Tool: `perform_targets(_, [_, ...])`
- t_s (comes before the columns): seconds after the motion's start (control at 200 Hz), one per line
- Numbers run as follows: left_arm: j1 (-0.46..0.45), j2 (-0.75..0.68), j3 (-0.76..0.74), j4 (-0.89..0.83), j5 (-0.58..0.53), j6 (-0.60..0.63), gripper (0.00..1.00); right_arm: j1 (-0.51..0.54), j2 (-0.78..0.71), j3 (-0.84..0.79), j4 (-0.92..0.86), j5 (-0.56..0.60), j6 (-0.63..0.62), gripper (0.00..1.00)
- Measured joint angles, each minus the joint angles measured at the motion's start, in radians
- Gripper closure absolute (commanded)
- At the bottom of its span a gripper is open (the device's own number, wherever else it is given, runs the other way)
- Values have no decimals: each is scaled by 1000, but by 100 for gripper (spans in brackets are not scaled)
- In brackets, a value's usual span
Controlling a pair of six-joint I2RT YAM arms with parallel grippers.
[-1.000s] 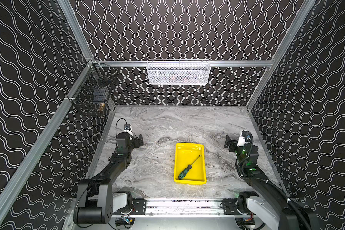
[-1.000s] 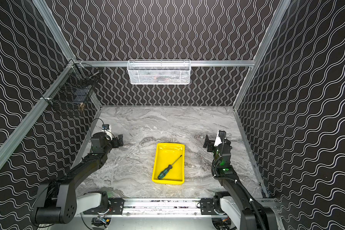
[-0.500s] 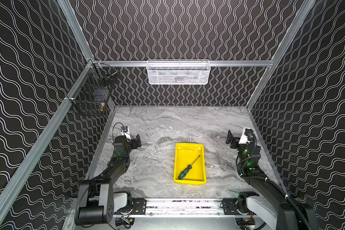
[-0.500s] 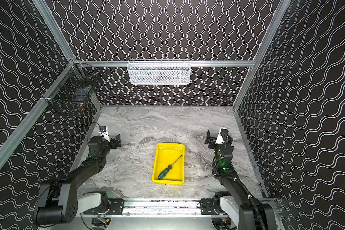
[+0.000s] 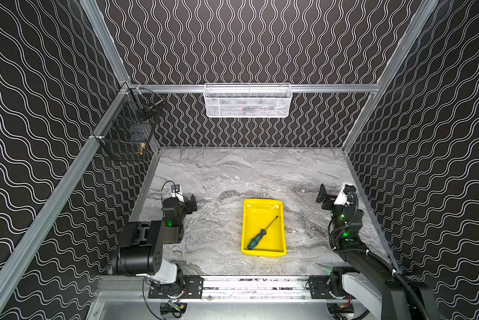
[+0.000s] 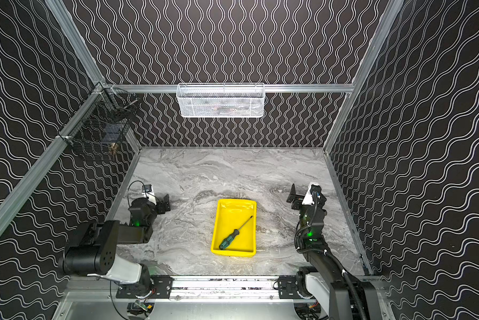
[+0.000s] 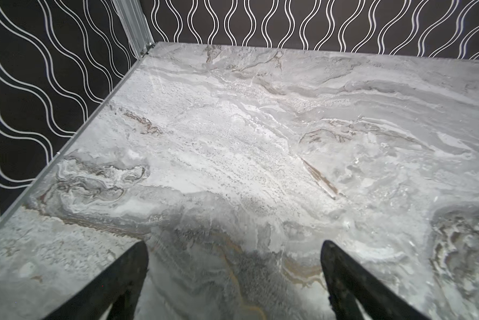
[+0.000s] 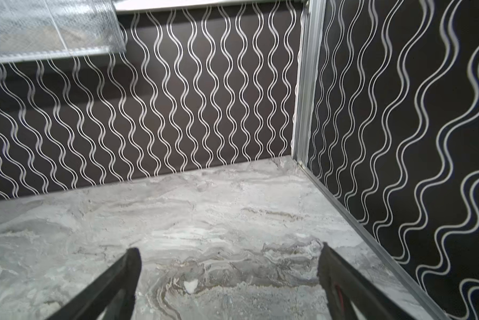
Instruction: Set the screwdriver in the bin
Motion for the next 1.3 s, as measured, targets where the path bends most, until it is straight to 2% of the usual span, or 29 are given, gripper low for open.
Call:
perform_targets(0.125, [0, 10, 20, 42, 13, 11, 1, 0, 64, -3, 17, -5, -21, 1])
perform_targets(0.355, [-8, 69, 123, -2, 85, 43, 1, 0, 181, -8, 106, -2, -52, 0])
perform_targets(0.485, [-36, 92, 125, -9, 110, 72, 1, -14, 248, -3, 156, 5, -40, 1])
perform_targets(0.706, [-64, 136, 68, 76, 61, 78, 1, -19, 315, 55, 149, -24, -37, 1])
perform_targets(0.906, [-89, 138, 83, 77, 37, 97, 1, -20, 533, 0, 301, -36, -39, 0])
perform_targets(0.971, [-96, 138, 86, 76, 36, 101, 1, -29, 520, 25, 259, -32, -28, 0])
perform_targets(1.056, [-96, 139, 88, 73, 24, 105, 1, -58, 533, 56, 319, -30, -12, 0])
perform_targets(1.301, [-97, 139, 88, 72, 19, 116, 1, -71, 535, 59, 293, -29, 15, 0])
